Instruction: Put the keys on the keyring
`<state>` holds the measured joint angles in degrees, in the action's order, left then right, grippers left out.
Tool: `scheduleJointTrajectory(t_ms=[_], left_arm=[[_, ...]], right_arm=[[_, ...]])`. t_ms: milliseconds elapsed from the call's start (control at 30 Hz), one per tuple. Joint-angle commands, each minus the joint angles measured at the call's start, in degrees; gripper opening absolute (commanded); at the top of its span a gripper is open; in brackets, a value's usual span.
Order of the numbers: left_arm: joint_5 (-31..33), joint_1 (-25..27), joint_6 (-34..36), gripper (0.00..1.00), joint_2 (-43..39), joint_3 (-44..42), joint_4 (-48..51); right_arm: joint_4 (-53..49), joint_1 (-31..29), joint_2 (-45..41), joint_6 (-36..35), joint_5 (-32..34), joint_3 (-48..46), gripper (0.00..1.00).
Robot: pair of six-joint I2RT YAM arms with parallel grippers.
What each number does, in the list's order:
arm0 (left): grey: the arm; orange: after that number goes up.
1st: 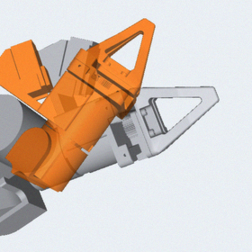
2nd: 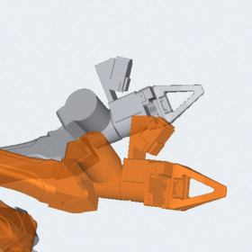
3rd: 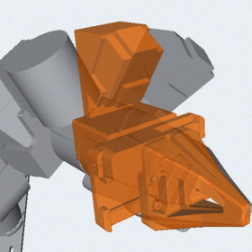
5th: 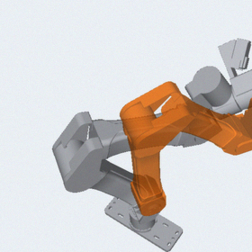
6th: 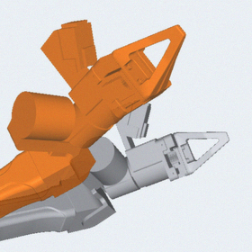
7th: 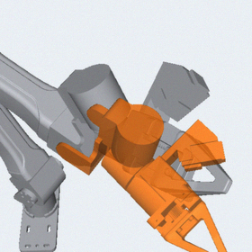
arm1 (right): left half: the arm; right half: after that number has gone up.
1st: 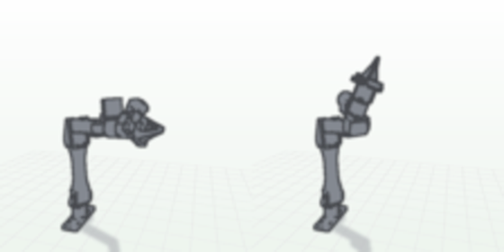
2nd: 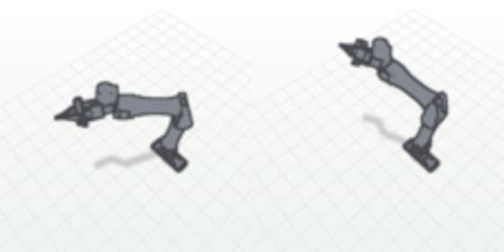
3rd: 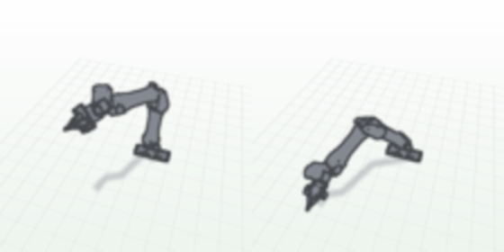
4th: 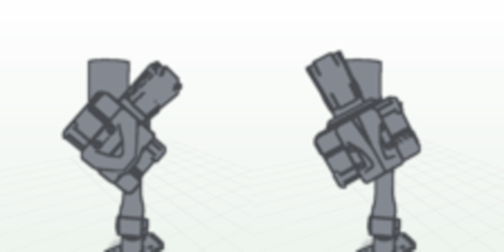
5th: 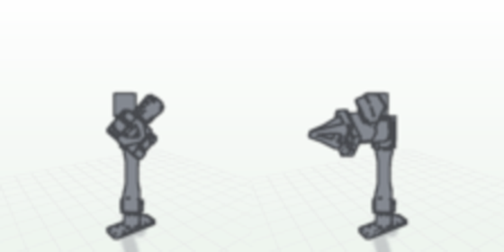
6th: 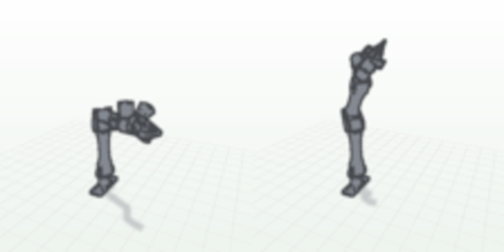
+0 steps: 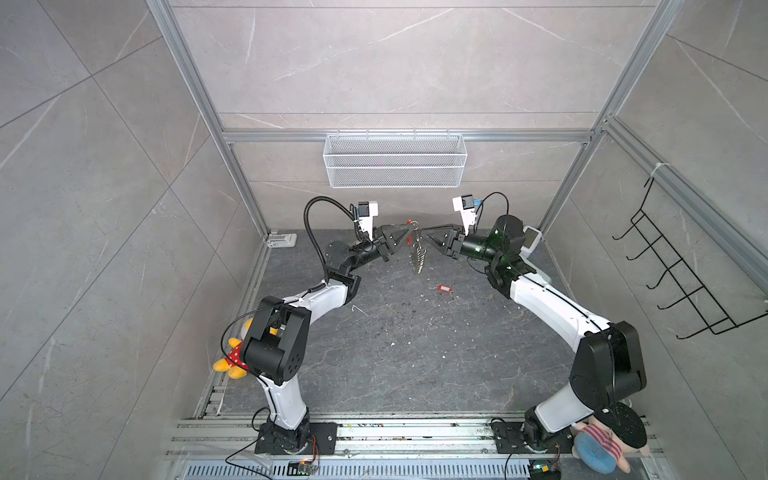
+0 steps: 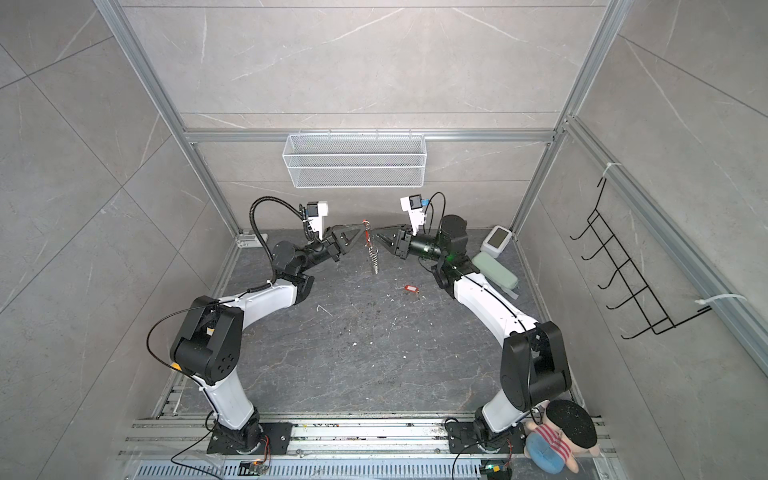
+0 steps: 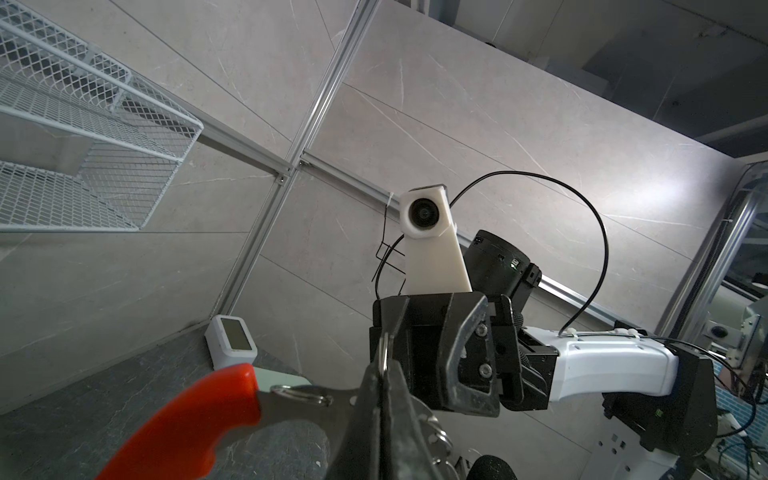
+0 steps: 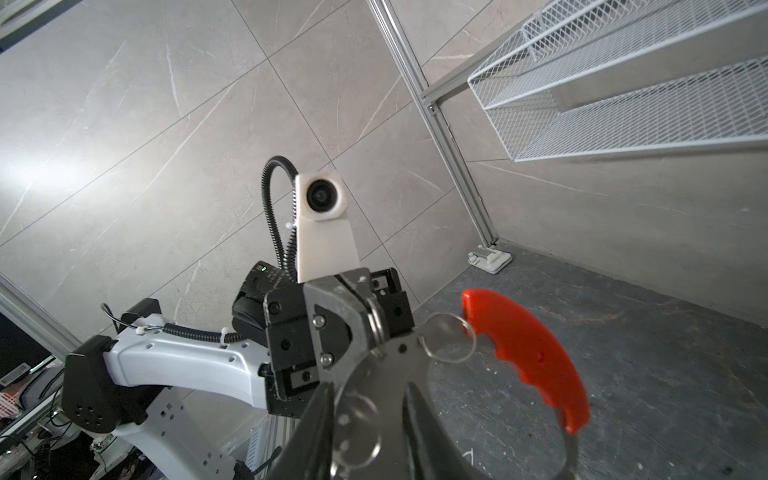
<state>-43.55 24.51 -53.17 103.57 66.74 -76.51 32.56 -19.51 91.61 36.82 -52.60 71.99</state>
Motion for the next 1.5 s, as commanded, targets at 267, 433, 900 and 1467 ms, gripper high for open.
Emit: scheduleJointTrajectory(t_ms=[267, 433, 900, 1467], left_arm=[[1.18, 0.47, -1.86, 0.0, -0.25, 1.81, -4.44], [1.06, 0.45, -1.57, 0.0, -0.62, 1.56, -4.44], [0.46, 0.47, -1.96, 0.0, -0.52, 2.23, -4.44], [0.27, 0.8, -2.38, 0.0, -0.34, 2.94, -4.46]], right_arm=[[3.67, -1.28, 3.4, 2.66, -0.96, 4.66, 0.3], [2.46, -0.4, 1.94, 1.15, 2.61, 2.35, 0.31], [6.11, -0.18, 4.03, 5.03, -0.22, 3.04, 0.3], [7.54, -1.53, 7.02, 7.39, -1.98, 6.57, 0.0]])
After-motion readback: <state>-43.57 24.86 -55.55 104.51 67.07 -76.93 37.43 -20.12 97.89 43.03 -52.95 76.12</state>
